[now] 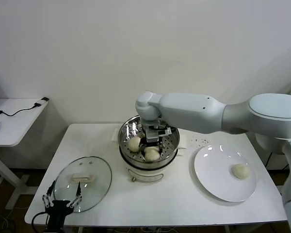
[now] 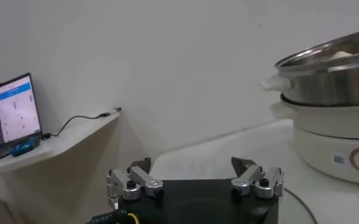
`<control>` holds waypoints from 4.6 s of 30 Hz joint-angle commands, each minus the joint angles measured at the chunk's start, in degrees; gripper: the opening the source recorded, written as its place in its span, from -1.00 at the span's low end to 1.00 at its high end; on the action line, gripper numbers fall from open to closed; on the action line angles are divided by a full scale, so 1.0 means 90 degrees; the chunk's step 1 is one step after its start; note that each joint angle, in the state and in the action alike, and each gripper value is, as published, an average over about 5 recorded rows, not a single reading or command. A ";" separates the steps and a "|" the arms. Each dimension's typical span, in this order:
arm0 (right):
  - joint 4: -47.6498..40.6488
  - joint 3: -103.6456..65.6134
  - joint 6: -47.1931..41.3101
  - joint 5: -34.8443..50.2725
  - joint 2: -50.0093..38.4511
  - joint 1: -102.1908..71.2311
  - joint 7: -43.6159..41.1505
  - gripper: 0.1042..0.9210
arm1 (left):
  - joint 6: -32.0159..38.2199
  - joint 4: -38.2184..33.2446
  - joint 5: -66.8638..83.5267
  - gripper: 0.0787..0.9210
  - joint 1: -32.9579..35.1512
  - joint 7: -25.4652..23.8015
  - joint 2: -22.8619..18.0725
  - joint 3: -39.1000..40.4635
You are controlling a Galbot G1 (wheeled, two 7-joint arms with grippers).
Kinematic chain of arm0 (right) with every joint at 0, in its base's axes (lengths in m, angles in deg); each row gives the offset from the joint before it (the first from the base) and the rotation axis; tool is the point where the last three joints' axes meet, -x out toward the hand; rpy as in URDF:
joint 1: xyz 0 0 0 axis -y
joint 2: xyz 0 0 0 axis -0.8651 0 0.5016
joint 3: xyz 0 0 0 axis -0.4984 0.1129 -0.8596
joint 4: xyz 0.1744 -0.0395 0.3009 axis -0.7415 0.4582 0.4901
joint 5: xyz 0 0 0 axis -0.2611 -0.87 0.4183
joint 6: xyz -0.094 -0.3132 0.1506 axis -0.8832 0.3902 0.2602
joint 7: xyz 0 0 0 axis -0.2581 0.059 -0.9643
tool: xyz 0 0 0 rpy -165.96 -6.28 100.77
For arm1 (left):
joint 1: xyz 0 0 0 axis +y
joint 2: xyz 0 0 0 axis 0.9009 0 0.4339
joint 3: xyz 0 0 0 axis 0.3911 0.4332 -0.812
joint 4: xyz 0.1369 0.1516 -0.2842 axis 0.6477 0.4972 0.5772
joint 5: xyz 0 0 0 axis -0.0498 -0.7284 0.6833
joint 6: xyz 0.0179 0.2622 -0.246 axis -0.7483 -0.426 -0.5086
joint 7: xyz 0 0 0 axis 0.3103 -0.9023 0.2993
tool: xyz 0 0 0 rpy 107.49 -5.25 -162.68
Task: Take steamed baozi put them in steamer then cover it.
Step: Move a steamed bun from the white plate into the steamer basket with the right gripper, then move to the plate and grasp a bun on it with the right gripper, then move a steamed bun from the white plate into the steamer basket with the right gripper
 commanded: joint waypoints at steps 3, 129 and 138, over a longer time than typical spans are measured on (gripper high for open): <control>-0.0039 -0.0008 0.0017 0.0012 0.0089 -0.0110 -0.0137 0.61 | 0.0007 0.0018 0.0015 0.77 -0.0014 -0.0001 0.0003 0.0009; -0.0882 0.2409 -0.5884 0.6742 -0.1049 0.2608 0.1370 0.43 | 0.0194 -0.0137 -0.0244 0.77 0.0204 -0.0012 0.0051 0.0717; -0.0808 0.2671 -0.6021 0.6653 -0.0301 0.2053 0.1660 0.43 | 0.0146 -0.0251 -0.0093 0.77 0.0251 -0.0065 0.0030 0.0738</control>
